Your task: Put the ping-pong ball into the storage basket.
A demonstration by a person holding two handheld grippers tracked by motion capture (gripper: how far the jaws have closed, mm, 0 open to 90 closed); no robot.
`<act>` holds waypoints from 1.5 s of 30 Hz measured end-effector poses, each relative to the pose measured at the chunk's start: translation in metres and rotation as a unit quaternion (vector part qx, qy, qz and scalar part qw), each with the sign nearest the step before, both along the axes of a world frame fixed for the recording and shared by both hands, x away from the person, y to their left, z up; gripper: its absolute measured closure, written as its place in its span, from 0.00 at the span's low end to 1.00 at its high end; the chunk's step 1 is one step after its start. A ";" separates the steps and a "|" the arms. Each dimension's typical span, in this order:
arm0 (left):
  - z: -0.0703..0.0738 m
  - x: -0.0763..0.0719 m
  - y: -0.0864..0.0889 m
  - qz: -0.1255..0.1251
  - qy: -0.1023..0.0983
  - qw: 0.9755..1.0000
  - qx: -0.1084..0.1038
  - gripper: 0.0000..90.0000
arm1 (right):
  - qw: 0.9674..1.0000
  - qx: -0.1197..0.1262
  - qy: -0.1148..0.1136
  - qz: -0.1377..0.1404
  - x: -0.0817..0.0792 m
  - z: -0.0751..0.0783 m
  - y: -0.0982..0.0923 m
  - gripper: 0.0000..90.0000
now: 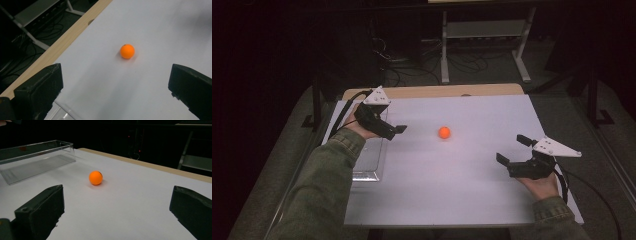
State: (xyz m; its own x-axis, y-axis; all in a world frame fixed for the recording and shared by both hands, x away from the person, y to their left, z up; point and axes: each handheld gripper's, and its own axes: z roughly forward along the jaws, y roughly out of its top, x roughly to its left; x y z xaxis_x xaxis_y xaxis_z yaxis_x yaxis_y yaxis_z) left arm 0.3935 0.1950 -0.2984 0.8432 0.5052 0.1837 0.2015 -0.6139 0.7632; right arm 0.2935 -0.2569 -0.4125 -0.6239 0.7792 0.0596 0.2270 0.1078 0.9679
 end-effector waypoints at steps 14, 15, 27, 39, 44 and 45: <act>0.005 0.011 -0.015 -0.012 0.001 1.000 0.023 0.00 | 1.000 0.000 0.001 0.001 0.000 0.000 0.000 0.00; 0.005 0.013 -0.017 -0.013 0.003 1.000 0.025 0.00 | 1.000 0.000 0.002 0.001 0.000 0.000 0.000 0.00; 0.002 0.030 -0.022 -0.014 0.019 0.999 0.044 0.00 | 1.000 0.000 0.001 -0.001 -0.001 0.000 0.000 0.00; -0.008 0.043 -0.030 -0.020 0.032 0.997 0.062 0.00 | 1.000 0.000 0.002 0.000 -0.001 0.000 0.000 0.00; -0.011 0.047 -0.038 -0.027 0.043 0.996 0.075 0.00 | 1.000 -0.001 0.001 -0.001 -0.001 0.000 0.000 0.00; -0.012 0.048 -0.039 -0.032 0.043 0.995 0.079 0.00 | 1.000 -0.001 0.001 0.000 -0.002 0.000 0.000 0.00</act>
